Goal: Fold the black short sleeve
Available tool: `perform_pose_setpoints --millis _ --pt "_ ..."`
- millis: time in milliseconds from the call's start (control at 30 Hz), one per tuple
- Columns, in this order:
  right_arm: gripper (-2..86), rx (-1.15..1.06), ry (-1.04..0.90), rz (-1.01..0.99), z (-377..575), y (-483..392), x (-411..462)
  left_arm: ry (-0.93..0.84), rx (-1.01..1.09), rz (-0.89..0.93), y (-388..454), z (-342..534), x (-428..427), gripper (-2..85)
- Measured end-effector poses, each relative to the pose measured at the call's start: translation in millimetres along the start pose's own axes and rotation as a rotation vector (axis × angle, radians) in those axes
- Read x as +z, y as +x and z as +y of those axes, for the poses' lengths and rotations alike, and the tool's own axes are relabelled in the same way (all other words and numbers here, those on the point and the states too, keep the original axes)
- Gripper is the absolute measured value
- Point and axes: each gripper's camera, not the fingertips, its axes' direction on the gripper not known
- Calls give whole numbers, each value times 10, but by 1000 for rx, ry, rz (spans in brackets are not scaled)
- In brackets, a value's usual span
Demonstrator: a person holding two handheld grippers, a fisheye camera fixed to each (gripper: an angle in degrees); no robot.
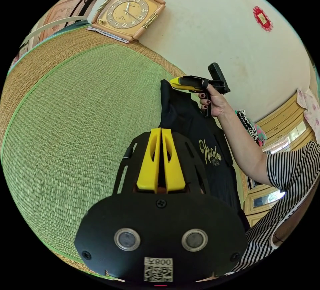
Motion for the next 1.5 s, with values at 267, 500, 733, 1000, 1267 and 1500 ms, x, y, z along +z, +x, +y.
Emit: perform_pose_setpoints --millis 267,500,733,1000,1267,1500 --pt "17 -18 -86 1 -21 -15 190 8 10 0 58 104 -37 9" --pt "3 -41 -58 -83 -116 -95 159 -89 70 -24 176 128 56 6" --pt "2 -33 -24 -126 -254 -179 212 15 46 -61 183 256 -200 1" --pt "3 41 -78 -89 -250 -103 412 -63 27 -66 167 343 -107 8" --pt "1 27 115 -149 204 -351 -57 73 89 -60 308 475 -312 10" --pt "0 -107 -139 70 276 -1131 807 -177 141 -179 444 483 41 2"
